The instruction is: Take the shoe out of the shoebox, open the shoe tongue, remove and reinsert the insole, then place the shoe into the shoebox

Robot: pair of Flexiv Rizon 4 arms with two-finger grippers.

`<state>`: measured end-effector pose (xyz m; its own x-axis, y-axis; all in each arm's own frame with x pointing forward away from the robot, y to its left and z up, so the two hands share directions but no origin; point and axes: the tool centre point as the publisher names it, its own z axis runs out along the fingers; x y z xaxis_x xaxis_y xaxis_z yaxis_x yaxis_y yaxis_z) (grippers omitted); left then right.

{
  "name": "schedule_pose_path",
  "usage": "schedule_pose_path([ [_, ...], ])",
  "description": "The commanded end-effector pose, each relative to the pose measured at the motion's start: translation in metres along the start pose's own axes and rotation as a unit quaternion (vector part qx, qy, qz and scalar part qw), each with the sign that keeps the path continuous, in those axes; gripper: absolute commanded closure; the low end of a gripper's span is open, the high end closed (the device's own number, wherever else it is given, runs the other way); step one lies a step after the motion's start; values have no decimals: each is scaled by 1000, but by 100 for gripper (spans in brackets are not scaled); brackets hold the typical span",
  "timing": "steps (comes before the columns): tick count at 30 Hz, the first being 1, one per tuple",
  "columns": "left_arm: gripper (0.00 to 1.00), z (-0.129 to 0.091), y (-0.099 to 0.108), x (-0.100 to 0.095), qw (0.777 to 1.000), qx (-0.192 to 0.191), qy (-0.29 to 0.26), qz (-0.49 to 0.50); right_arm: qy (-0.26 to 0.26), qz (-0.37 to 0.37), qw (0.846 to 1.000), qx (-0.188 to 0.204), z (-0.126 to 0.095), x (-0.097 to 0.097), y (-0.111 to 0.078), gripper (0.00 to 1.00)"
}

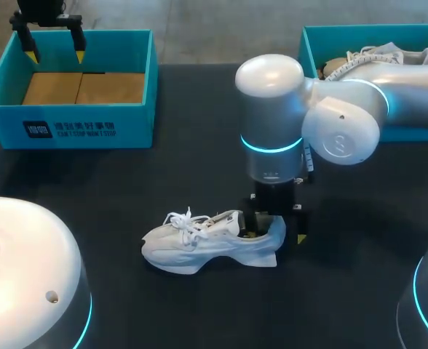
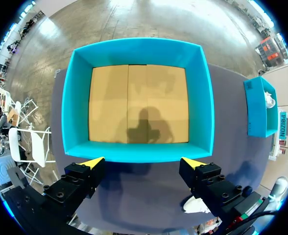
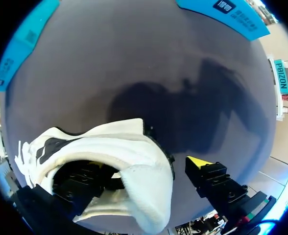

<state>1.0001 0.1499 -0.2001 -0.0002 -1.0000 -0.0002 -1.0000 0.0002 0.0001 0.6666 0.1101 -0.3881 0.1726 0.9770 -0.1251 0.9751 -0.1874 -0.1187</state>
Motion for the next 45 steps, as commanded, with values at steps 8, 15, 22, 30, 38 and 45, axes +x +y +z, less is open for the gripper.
schedule_pose_path([
  [8, 0, 0, 0, 0, 1000, 0, 0, 0, 23, -5, 1000, -9, -27, -11, -4, 0],
  [15, 0, 0, 0, 0, 1000, 0, 0, 0, 27, -16, 1000, -3, -42, -17, -3, 0],
  [22, 0, 0, 0, 0, 1000, 0, 0, 0, 55, -39, 998, 9, -61, -30, -1, 0],
  [30, 0, 0, 0, 0, 1000, 0, 0, 0, 89, -85, 992, 1, -88, -49, -2, 0],
  [38, 0, 0, 0, 0, 1000, 0, 0, 0, 107, -141, 984, -14, -100, -67, -2, 0],
  [45, 0, 0, 0, 0, 1000, 0, 0, 0, 108, -201, 972, -54, -108, -84, -5, 0],
])
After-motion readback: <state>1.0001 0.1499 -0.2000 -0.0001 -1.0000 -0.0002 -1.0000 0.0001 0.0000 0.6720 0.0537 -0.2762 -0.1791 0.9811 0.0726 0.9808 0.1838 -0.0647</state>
